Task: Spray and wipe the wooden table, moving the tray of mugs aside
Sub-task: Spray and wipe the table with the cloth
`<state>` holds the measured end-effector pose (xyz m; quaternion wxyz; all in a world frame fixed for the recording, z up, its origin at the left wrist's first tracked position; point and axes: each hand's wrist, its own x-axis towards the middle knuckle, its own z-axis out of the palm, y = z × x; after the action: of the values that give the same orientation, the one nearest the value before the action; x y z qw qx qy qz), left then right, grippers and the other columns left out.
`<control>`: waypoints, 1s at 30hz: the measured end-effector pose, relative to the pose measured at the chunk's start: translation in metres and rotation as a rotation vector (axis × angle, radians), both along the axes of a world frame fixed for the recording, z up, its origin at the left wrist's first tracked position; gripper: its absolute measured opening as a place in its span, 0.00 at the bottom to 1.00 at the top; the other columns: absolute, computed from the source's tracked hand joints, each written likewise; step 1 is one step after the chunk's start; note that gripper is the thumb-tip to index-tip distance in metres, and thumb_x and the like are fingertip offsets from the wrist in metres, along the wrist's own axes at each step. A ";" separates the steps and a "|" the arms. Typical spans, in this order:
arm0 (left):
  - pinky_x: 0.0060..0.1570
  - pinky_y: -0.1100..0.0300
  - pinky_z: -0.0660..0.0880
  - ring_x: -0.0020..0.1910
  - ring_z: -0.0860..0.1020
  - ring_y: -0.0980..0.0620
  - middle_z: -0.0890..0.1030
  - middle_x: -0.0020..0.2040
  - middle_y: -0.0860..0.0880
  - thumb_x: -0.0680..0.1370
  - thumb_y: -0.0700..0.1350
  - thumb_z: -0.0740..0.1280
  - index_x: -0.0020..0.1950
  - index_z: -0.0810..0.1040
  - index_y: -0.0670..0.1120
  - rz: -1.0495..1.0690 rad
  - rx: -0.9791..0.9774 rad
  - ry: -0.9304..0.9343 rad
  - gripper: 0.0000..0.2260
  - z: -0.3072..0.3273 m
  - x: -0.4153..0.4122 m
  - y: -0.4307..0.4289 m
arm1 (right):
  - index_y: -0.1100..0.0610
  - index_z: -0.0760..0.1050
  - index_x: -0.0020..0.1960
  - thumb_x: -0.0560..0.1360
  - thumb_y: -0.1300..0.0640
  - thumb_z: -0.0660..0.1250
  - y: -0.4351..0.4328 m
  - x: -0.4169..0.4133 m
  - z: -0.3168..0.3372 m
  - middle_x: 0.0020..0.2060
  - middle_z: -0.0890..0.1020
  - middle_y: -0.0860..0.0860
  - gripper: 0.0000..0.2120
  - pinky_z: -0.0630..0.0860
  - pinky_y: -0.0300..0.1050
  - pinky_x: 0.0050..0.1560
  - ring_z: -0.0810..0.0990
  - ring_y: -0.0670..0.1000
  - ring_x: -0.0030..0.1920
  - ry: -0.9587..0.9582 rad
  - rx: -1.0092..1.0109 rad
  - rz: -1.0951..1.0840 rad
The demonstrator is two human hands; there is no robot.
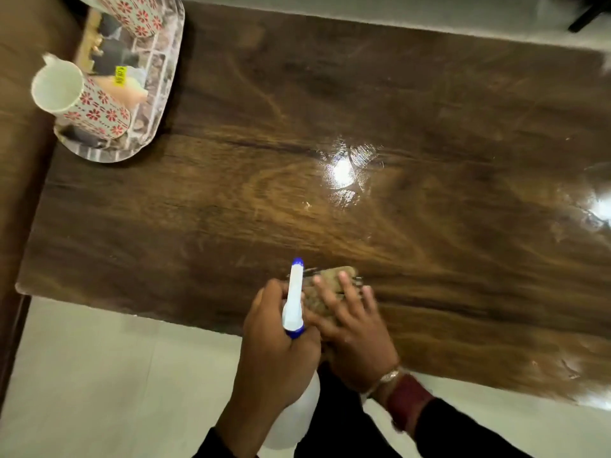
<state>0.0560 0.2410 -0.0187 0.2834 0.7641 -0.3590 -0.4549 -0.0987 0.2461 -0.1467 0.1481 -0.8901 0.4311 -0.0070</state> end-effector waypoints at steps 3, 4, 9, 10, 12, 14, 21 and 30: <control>0.40 0.60 0.81 0.42 0.78 0.49 0.77 0.39 0.52 0.65 0.41 0.70 0.46 0.74 0.54 0.026 -0.035 -0.019 0.14 0.003 -0.001 0.018 | 0.37 0.59 0.81 0.66 0.47 0.71 -0.029 -0.051 0.002 0.84 0.54 0.52 0.46 0.59 0.76 0.73 0.51 0.66 0.83 0.057 0.024 -0.152; 0.38 0.66 0.80 0.44 0.78 0.51 0.77 0.40 0.54 0.64 0.42 0.71 0.46 0.74 0.59 0.051 -0.050 -0.011 0.16 0.004 -0.002 0.023 | 0.37 0.59 0.81 0.67 0.47 0.69 -0.044 -0.057 0.003 0.85 0.53 0.52 0.45 0.58 0.78 0.73 0.50 0.66 0.83 0.077 0.038 -0.241; 0.40 0.67 0.80 0.47 0.78 0.52 0.78 0.46 0.59 0.65 0.43 0.72 0.48 0.71 0.77 0.022 -0.110 -0.007 0.28 0.008 -0.001 0.046 | 0.36 0.57 0.82 0.70 0.44 0.64 -0.087 0.013 0.002 0.85 0.51 0.54 0.40 0.50 0.79 0.75 0.47 0.70 0.82 0.031 0.034 -0.658; 0.40 0.61 0.80 0.45 0.78 0.49 0.78 0.45 0.55 0.65 0.42 0.71 0.47 0.72 0.73 0.043 -0.120 -0.007 0.25 0.007 0.001 0.050 | 0.36 0.57 0.82 0.70 0.45 0.65 -0.086 0.035 0.001 0.85 0.51 0.54 0.41 0.48 0.78 0.75 0.46 0.70 0.82 -0.001 0.030 -0.644; 0.38 0.59 0.79 0.42 0.78 0.47 0.78 0.43 0.53 0.66 0.40 0.70 0.47 0.74 0.62 0.072 -0.145 -0.003 0.19 0.006 0.006 0.053 | 0.37 0.58 0.81 0.70 0.45 0.68 -0.066 0.072 -0.001 0.85 0.50 0.54 0.41 0.45 0.76 0.76 0.45 0.70 0.82 -0.030 0.022 -0.491; 0.37 0.67 0.78 0.42 0.79 0.53 0.79 0.42 0.59 0.67 0.38 0.71 0.47 0.74 0.57 0.058 -0.156 -0.019 0.17 0.004 0.011 0.053 | 0.37 0.58 0.81 0.73 0.43 0.67 -0.027 0.090 -0.004 0.85 0.51 0.54 0.38 0.50 0.76 0.76 0.47 0.69 0.83 -0.029 0.016 -0.284; 0.40 0.52 0.81 0.43 0.76 0.47 0.75 0.44 0.51 0.66 0.42 0.71 0.46 0.70 0.72 0.013 -0.094 -0.053 0.24 0.002 0.051 0.054 | 0.35 0.54 0.82 0.66 0.49 0.67 0.008 0.012 -0.001 0.85 0.49 0.52 0.47 0.54 0.80 0.73 0.46 0.63 0.84 0.084 0.032 -0.253; 0.39 0.53 0.80 0.40 0.77 0.48 0.77 0.41 0.51 0.67 0.37 0.71 0.46 0.72 0.54 0.047 -0.088 -0.073 0.15 0.005 0.110 0.055 | 0.36 0.59 0.81 0.77 0.35 0.62 -0.047 0.178 -0.004 0.85 0.49 0.57 0.34 0.48 0.73 0.78 0.45 0.70 0.82 -0.067 0.031 -0.445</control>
<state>0.1656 0.2960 -0.0138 0.3141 0.7752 -0.3709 -0.4035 0.0794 0.1992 -0.1509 0.1708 -0.7701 0.6115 -0.0625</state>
